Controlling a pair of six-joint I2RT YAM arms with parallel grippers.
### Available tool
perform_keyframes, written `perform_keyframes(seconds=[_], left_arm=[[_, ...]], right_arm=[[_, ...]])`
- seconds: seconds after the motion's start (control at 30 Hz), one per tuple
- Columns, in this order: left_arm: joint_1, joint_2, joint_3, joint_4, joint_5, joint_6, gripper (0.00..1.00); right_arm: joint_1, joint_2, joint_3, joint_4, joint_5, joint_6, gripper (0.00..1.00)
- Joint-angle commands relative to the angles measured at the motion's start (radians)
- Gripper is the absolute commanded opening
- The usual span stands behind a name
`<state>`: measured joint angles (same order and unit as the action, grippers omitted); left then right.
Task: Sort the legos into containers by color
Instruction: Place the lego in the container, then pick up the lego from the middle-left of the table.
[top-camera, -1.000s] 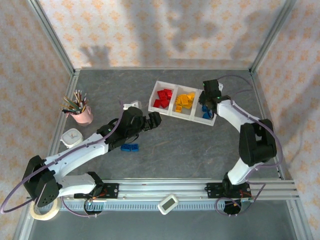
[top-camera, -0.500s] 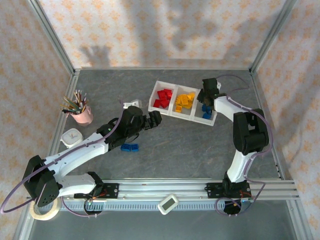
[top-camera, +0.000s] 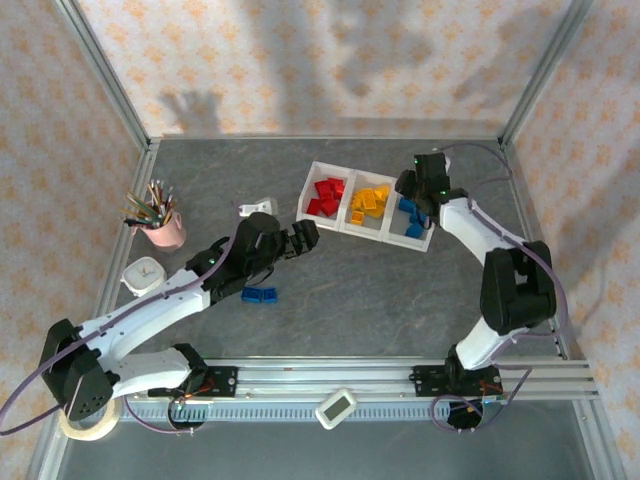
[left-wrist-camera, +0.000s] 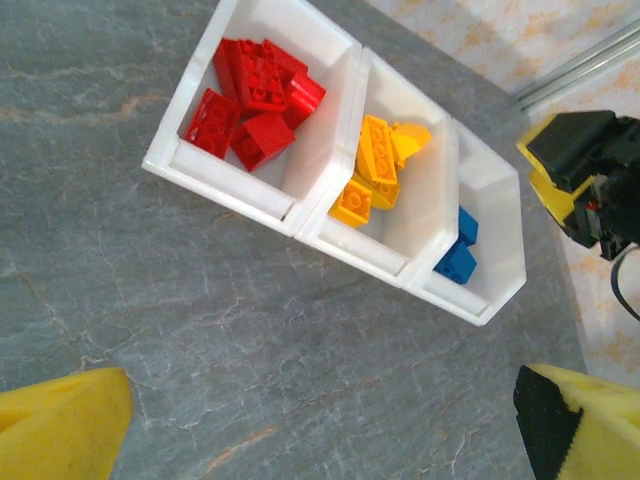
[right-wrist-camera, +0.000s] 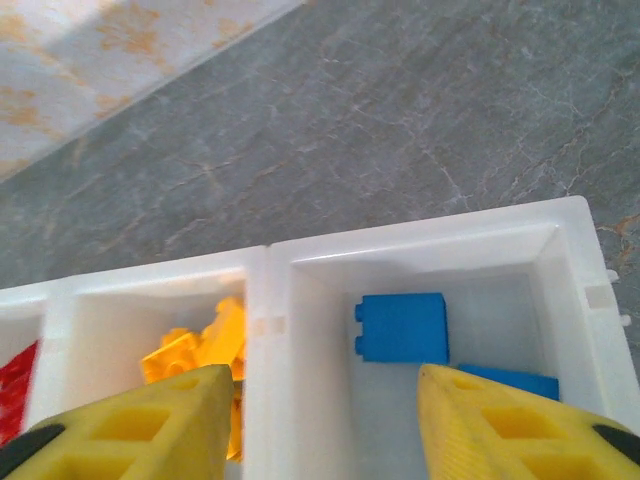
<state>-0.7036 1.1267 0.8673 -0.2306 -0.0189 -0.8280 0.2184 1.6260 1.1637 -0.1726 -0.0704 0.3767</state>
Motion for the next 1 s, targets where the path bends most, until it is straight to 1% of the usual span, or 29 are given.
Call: perform_keyframes(seconds=[0.0, 0.2, 0.33, 0.47, 0.57, 0.73, 0.83, 0.97], left_arm=[[0.019, -0.064, -0.021, -0.037, -0.051, 0.001, 0.99], [0.063, -0.176, -0.073, -0.114, -0.077, -0.032, 0.99], [0.082, -0.26, -0.095, -0.203, -0.123, -0.056, 0.99], [0.099, -0.339, -0.115, -0.29, -0.163, -0.09, 0.99], [0.104, -0.397, -0.124, -0.35, -0.192, -0.118, 0.99], [0.105, -0.477, -0.14, -0.438, -0.236, -0.166, 0.99], [0.107, -0.514, -0.142, -0.478, -0.254, -0.189, 0.99], [0.106, -0.558, -0.145, -0.53, -0.281, -0.229, 0.99]], right_arm=[[0.052, -0.067, -0.021, -0.066, -0.024, -0.027, 0.53], [0.207, -0.099, -0.029, -0.102, -0.04, -0.027, 0.57], [0.353, -0.061, -0.004, -0.083, -0.034, -0.021, 0.6], [0.469, 0.041, 0.04, -0.04, -0.032, 0.001, 0.62], [0.53, 0.14, 0.109, -0.021, -0.038, 0.003, 0.63], [0.618, 0.302, 0.255, 0.006, -0.071, -0.035, 0.68], [0.663, 0.395, 0.363, -0.023, -0.052, -0.055, 0.71], [0.702, 0.497, 0.454, -0.022, -0.048, -0.045, 0.74]])
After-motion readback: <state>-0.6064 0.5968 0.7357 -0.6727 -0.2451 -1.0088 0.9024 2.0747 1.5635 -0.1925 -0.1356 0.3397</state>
